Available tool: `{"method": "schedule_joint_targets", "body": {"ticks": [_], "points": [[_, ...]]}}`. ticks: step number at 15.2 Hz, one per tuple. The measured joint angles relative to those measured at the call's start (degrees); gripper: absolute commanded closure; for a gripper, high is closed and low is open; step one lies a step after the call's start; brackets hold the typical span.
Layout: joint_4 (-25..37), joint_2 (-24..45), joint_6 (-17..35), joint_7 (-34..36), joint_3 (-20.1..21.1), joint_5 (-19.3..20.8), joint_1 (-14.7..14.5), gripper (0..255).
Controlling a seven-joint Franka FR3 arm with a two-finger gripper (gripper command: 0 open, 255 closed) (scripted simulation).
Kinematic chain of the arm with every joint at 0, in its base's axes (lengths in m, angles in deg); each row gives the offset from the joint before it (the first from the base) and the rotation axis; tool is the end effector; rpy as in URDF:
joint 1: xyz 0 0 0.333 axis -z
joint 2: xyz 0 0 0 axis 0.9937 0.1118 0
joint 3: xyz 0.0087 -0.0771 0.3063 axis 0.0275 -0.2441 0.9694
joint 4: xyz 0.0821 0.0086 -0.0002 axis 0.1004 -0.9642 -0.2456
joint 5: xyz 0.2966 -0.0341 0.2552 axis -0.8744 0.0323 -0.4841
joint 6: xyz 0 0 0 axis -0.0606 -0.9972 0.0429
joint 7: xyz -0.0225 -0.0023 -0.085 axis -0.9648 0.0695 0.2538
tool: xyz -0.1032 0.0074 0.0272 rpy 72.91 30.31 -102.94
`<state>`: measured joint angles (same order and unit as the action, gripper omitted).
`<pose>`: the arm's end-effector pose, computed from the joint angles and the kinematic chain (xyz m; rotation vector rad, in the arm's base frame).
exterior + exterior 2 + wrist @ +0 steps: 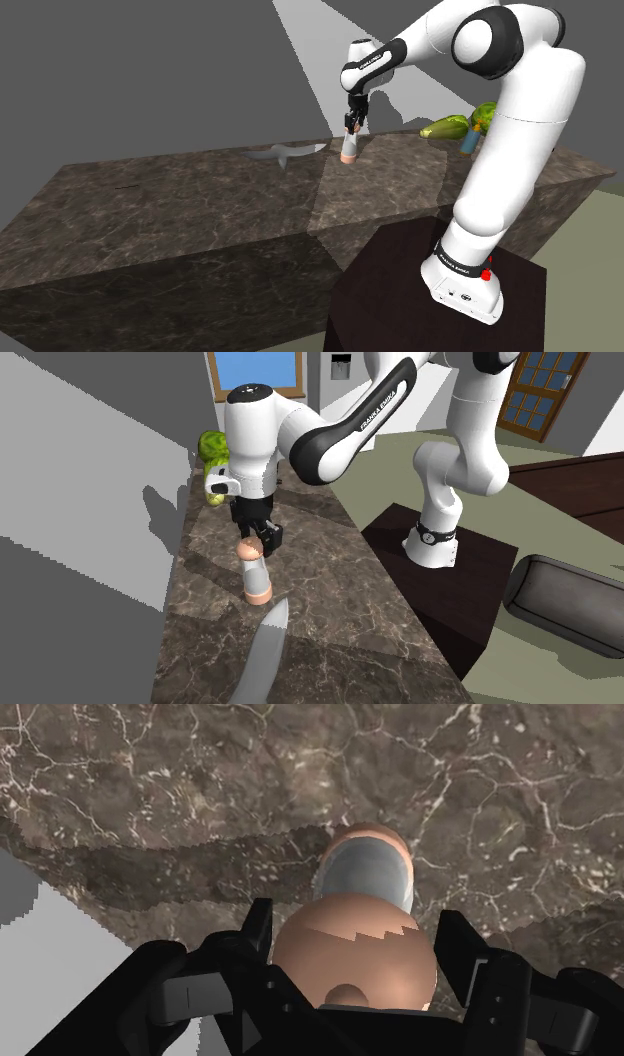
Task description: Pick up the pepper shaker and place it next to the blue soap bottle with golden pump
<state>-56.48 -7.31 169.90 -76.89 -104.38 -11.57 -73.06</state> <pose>0.5228 -0.2496 0.3951 2.9927 -0.0009 -0.0083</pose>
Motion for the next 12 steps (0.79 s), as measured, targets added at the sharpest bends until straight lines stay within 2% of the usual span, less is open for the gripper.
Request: {"method": "schedule_joint_targets", "body": {"ticks": [9,12], "points": [[0.0,0.0,0.0,0.0,0.0,0.0,0.0,255],[0.8,-0.6,-1.4,-0.1,0.0,0.1,0.0,255]]}}
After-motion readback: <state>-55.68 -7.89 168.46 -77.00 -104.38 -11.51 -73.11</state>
